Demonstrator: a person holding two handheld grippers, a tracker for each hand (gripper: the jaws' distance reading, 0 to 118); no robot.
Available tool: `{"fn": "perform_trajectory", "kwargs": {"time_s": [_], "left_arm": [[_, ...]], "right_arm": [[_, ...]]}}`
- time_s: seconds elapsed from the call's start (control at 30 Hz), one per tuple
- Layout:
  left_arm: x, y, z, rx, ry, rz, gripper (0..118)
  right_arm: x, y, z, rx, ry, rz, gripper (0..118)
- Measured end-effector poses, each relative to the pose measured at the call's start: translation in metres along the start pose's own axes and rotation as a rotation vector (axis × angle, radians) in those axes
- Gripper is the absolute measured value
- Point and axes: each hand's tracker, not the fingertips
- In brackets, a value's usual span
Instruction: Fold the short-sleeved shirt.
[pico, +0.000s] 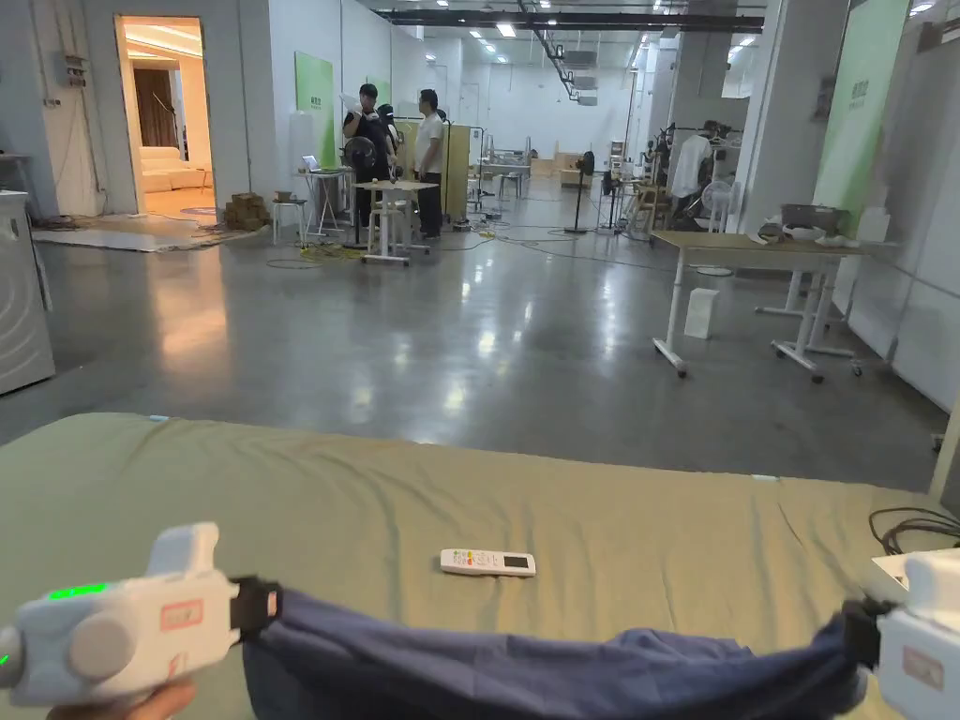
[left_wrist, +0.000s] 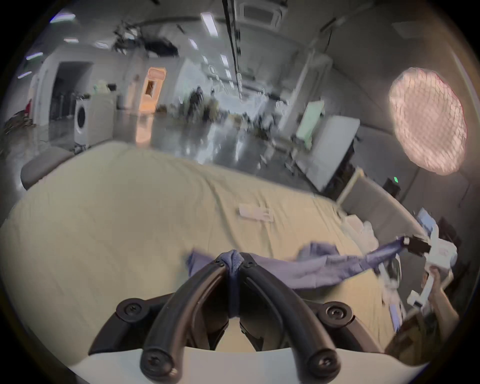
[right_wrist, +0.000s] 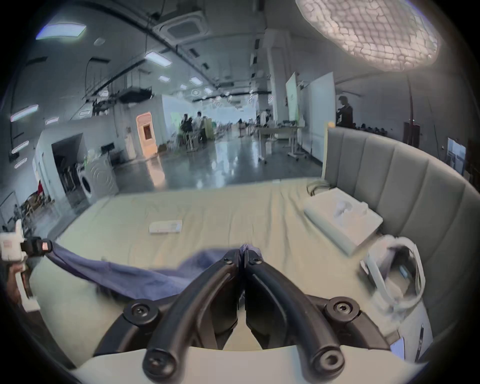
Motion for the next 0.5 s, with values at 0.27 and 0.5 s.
{"fn": "perform_trajectory", "kwargs": {"time_s": [0.27, 0.5], "left_arm": [[-0.018, -0.158, 0.110, 0.001, -0.043, -0.060, 7], [-0.044, -0.236, 0.166, -0.042, -0.050, 0.005, 7]], "right_arm": [[0.029, -0.165, 0.128, -0.102, -0.047, -0.107, 2], [0.045, -0.252, 0.190, -0.215, -0.089, -0.185, 2]]}}
